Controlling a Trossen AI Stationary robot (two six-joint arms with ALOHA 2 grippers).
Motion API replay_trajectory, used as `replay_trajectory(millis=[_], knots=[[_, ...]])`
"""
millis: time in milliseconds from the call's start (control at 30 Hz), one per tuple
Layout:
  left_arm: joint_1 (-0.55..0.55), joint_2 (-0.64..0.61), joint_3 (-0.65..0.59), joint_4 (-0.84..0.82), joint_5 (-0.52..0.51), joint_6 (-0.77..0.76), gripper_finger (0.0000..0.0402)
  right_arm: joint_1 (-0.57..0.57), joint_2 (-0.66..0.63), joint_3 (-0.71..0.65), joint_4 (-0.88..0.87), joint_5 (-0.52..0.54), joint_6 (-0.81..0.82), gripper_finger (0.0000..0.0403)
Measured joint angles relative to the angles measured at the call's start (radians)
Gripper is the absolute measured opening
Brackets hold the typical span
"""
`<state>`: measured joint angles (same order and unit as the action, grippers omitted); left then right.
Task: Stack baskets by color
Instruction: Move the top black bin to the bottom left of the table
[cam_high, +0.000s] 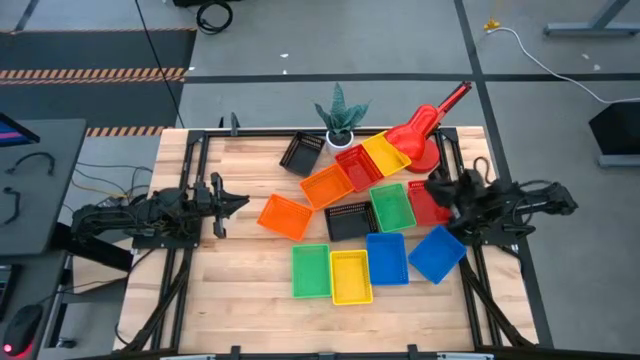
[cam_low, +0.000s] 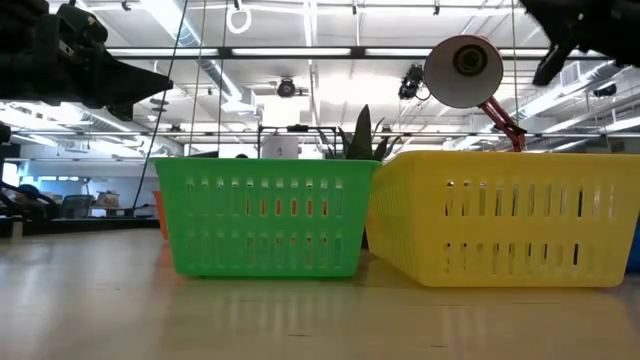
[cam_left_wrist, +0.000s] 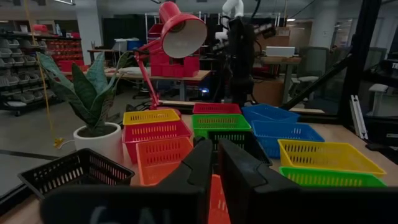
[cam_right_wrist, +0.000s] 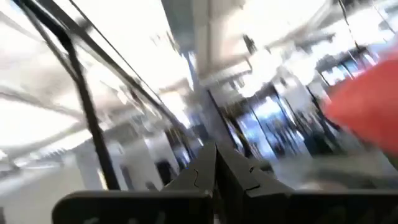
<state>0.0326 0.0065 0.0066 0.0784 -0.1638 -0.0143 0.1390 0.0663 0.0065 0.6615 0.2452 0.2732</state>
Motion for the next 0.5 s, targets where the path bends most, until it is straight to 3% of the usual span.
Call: replay_trajectory(millis=[133, 300, 500], knots=[[0.0, 0.0, 0.0, 0.0, 0.0, 0.0, 0.0032, -0.016, 0.146, 0.058, -0.016, 0.07, -0.008, 0.0011], [0.0, 0.0, 0.0, 0.0, 0.0, 0.0, 0.0025, -0.094, 0.523, 0.232, -0.179, 0.102, 0.012, 0.0007], [0.0, 0.0, 0.0, 0.0, 0.0, 0.0, 0.0031, -0.27, 1.017, 0.54, -0.371, -0.08, -0.042, 0.0021]])
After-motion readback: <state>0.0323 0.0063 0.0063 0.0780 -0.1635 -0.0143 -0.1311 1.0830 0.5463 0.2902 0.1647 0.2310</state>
